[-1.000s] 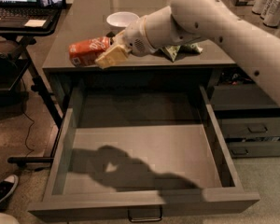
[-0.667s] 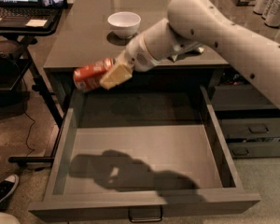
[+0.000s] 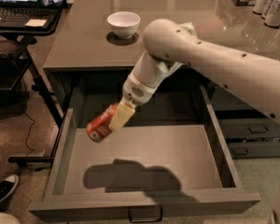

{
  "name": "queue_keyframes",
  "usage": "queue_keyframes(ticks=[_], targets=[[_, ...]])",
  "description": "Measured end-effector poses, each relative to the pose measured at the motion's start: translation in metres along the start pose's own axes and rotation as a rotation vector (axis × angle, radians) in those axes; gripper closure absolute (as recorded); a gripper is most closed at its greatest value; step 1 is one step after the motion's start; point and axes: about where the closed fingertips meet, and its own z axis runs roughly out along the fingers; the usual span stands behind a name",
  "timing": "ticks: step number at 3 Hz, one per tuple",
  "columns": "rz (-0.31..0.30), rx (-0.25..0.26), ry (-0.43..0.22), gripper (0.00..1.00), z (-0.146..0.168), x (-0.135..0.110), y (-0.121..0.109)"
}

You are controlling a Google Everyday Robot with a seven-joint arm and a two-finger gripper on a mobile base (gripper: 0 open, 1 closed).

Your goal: Place coke can into top drawer

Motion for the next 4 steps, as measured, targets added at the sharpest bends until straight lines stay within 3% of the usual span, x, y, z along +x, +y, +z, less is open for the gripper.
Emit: queue_keyframes(ticks=[1,2,3,4], targets=[[0.066,0.046,0.251,1.00,0.021,0.030,0.000],[0.135,0.182,0.447,1.00,0.024,0.052,-0.016],[0.187,0.360,0.550,1.00,0.008,0.066,-0.038],[0.180,0.480,0.544,1.00,-0.006,0.071,-0.056]])
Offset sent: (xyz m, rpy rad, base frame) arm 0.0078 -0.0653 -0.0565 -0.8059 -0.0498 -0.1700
